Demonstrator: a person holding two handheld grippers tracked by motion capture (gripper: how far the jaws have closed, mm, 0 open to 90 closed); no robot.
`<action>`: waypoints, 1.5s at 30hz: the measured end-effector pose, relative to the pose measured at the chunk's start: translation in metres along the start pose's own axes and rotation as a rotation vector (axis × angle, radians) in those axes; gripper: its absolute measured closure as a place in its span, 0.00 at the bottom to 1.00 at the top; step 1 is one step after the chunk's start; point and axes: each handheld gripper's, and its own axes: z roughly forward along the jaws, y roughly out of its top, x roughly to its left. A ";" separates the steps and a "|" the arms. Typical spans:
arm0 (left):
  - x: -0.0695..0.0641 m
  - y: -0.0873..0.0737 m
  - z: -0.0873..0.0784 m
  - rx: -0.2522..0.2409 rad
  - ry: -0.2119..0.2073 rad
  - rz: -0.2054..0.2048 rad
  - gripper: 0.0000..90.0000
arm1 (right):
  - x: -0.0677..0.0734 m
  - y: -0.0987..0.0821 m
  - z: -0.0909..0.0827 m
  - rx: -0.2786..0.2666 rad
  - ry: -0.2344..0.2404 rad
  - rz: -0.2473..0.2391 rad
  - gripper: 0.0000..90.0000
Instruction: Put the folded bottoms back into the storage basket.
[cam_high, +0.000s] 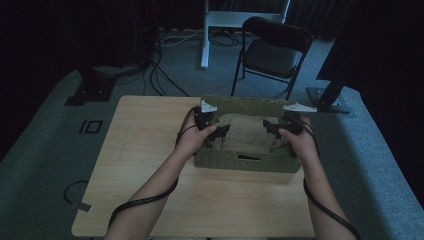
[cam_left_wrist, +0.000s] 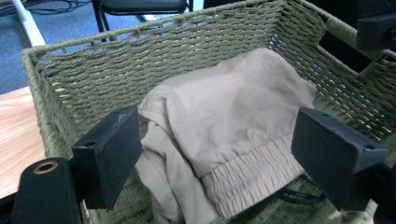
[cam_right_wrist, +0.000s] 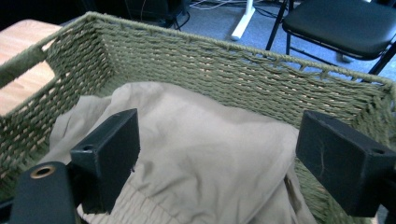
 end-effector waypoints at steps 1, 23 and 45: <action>-0.001 -0.002 -0.005 -0.009 0.005 0.003 0.19 | 0.002 -0.002 -0.004 -0.003 -0.003 -0.003 0.15; -0.027 -0.030 -0.059 -0.089 -0.055 0.038 0.19 | 0.024 -0.042 -0.062 -0.099 0.020 -0.103 0.14; -0.015 -0.088 -0.094 -0.110 0.006 0.006 0.18 | 0.028 -0.112 -0.093 -0.088 0.012 -0.075 0.13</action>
